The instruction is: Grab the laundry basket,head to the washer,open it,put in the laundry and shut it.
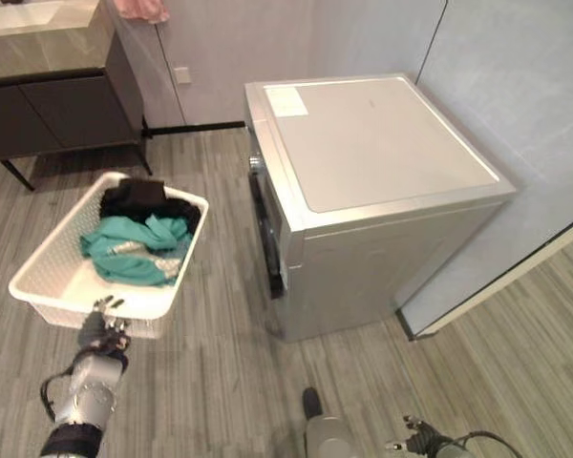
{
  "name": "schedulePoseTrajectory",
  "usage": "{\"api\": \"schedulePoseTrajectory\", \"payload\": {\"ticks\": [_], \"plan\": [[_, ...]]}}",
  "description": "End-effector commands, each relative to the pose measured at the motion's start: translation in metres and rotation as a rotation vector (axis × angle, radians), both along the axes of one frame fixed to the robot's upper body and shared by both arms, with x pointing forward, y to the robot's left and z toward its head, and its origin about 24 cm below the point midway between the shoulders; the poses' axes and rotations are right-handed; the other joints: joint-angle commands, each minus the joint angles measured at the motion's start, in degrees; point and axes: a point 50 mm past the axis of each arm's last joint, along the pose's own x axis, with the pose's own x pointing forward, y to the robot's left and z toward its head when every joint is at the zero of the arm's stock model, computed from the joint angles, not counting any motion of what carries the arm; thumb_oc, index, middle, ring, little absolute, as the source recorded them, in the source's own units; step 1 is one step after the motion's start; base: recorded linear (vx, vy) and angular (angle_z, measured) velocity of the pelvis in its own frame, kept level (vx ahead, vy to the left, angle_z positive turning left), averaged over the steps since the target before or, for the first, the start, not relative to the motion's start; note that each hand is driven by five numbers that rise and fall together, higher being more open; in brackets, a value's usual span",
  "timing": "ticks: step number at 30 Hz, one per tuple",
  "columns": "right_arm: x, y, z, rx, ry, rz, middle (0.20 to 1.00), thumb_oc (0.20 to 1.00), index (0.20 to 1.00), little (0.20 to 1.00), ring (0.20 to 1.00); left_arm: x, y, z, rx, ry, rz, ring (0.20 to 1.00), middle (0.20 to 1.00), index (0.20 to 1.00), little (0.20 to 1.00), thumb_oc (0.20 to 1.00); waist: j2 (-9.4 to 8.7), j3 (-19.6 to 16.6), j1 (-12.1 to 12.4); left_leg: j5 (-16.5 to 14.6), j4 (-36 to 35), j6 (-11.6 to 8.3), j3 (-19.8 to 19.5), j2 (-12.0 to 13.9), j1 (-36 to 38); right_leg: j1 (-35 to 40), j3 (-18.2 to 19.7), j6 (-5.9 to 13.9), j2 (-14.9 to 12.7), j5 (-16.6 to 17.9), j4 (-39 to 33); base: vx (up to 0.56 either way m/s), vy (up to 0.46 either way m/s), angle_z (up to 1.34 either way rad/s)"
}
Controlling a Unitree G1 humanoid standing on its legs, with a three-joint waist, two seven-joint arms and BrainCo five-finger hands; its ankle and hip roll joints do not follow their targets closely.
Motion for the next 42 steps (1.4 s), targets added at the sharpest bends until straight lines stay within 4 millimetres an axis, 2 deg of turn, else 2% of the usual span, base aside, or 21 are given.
{"api": "schedulePoseTrajectory", "payload": {"ticks": [1,3,4,5,6,7,8,11,20,25,27,33,36,40,42], "plan": [[-0.004,-0.007,0.000,-0.035,0.039,0.046,1.000,1.000,1.000,1.000,1.000,0.032,0.019,0.144,0.256,-0.622,0.065,0.200,0.200,0.200,0.200,0.200,0.37,-4.4,-0.1,-8.6,6.1,2.95,-1.7,-2.5,1.2,-5.2,2.5,7.18,-4.5,4.1,-0.4,0.03,-0.027,-0.03],[-0.006,-0.006,-0.002,-0.032,0.050,0.040,1.000,1.000,1.000,1.000,1.000,0.040,0.018,0.159,0.278,-0.650,0.059,0.200,0.200,0.200,0.200,0.200,0.68,-5.0,-0.6,-8.0,5.1,2.76,-1.4,-2.3,2.1,-4.9,2.7,7.15,-4.2,3.9,-0.5,0.03,-0.028,-0.04],[-0.006,-0.006,-0.002,-0.032,0.050,0.040,1.000,1.000,1.000,1.000,1.000,0.041,0.018,0.160,0.278,-0.650,0.059,0.200,0.200,0.200,0.200,0.200,0.67,-5.0,-0.5,-8.0,5.0,2.76,-1.4,-2.3,2.1,-4.9,2.7,7.15,-4.2,3.9,-0.5,0.02,-0.027,-0.05],[-0.006,-0.006,-0.002,-0.037,0.059,0.047,1.000,1.000,1.000,1.000,1.000,0.045,0.017,0.172,0.297,-0.672,0.050,0.200,0.200,0.200,0.200,0.200,1.03,-5.5,-0.9,-7.7,4.4,2.64,-1.2,-2.0,2.4,-4.8,2.6,7.13,-4.0,3.8,-0.6,0.00,0.000,0.00],[-0.006,-0.006,-0.002,-0.036,0.058,0.047,1.000,1.000,1.000,1.000,1.000,0.046,0.017,0.172,0.297,-0.673,0.049,0.200,0.200,0.200,0.200,0.200,0.99,-5.4,-0.9,-7.6,4.3,2.62,-1.2,-2.0,2.5,-4.8,2.6,7.12,-4.0,3.8,-0.6,0.01,-0.022,-0.03],[-0.006,-0.006,-0.003,-0.041,0.062,0.053,1.000,1.000,1.000,1.000,1.000,0.050,0.017,0.183,0.316,-0.689,0.044,0.200,0.200,0.200,0.200,0.200,1.30,-5.8,-1.2,-7.2,3.6,2.50,-1.4,-1.8,2.9,-4.8,2.5,7.08,-3.8,3.7,-0.7,0.01,-0.011,-0.04],[-0.005,-0.006,-0.003,-0.041,0.062,0.052,1.000,1.000,1.000,1.000,1.000,0.050,0.017,0.184,0.316,-0.689,0.043,0.200,0.200,0.200,0.200,0.200,1.28,-5.8,-1.2,-7.2,3.6,2.49,-1.4,-1.8,2.9,-4.8,2.5,7.07,-3.8,3.7,-0.7,0.02,-0.023,-0.09],[-0.007,-0.004,-0.003,-0.033,0.067,0.050,1.000,1.000,1.000,1.000,1.000,0.058,0.015,0.202,0.327,-0.720,0.029,0.200,0.200,0.200,0.200,0.200,1.86,-6.4,-2.0,-6.5,2.5,2.20,-1.2,-1.4,3.5,-4.7,2.3,7.03,-3.7,3.6,-0.8,0.02,-0.014,-0.10],[-0.004,0.000,-0.003,-0.025,0.053,0.059,1.000,1.000,1.000,1.000,1.000,0.076,-0.007,0.233,0.338,-0.777,-0.038,0.200,0.200,0.200,0.200,0.200,2.66,-7.4,-3.5,-5.7,1.3,1.84,-0.8,-0.9,4.4,-4.5,2.7,7.03,-3.1,3.7,-1.3,0.00,0.000,0.00],[-0.004,0.000,-0.003,-0.024,0.048,0.051,1.000,1.000,1.000,1.000,1.000,0.087,-0.018,0.241,0.338,-0.766,-0.082,0.200,0.200,0.200,0.200,0.200,3.13,-7.8,-4.3,-5.6,1.1,1.81,-0.4,-0.7,4.9,-4.5,3.1,7.04,-2.8,3.7,-1.3,0.00,0.000,0.00],[0.000,-0.002,-0.001,-0.024,0.028,0.028,1.000,1.000,1.000,1.000,1.000,0.097,-0.031,0.244,0.323,-0.759,-0.122,0.200,0.200,0.200,0.200,0.200,3.56,-7.7,-5.1,-5.3,0.8,1.72,0.0,-0.6,5.0,-4.6,3.3,7.08,-2.6,3.8,-1.2,-0.01,-0.018,-0.04],[0.019,-0.009,0.012,-0.020,-0.091,-0.044,1.000,1.000,1.000,1.000,1.000,0.111,-0.050,0.248,0.307,-0.736,-0.185,0.200,0.200,0.200,0.200,0.200,4.43,-7.6,-6.4,-4.8,0.1,1.58,1.0,-0.6,5.5,-5.0,4.2,7.16,-2.2,4.3,-1.7,0.00,-0.013,-0.14],[0.021,-0.012,0.014,-0.030,-0.095,-0.037,1.000,1.000,1.000,1.000,1.000,0.121,-0.054,0.242,0.315,-0.659,-0.233,0.200,0.200,0.200,0.200,0.200,5.12,-7.7,-6.9,-4.5,0.0,1.49,1.3,-0.8,5.5,-5.0,4.6,7.15,-2.1,4.5,-2.2,0.01,-0.022,-0.08],[0.021,-0.009,0.015,-0.023,-0.082,-0.008,1.000,1.000,1.000,1.000,1.000,0.131,-0.061,0.244,0.343,-0.591,-0.305,0.200,0.200,0.200,0.200,0.200,5.94,-7.7,-7.4,-4.0,-0.2,1.38,1.5,-0.8,5.4,-4.9,4.7,7.06,-2.1,4.7,-2.5,0.02,-0.021,-0.12],[0.019,-0.005,0.013,-0.011,-0.057,0.028,1.000,1.000,1.000,1.000,1.000,0.137,-0.056,0.245,0.360,-0.526,-0.334,0.200,0.200,0.200,0.200,0.200,6.84,-8.0,-8.0,-3.5,-0.6,1.17,1.5,-0.7,5.4,-5.0,4.7,6.85,-2.1,4.5,-2.7,0.04,-0.030,-0.02]]}}
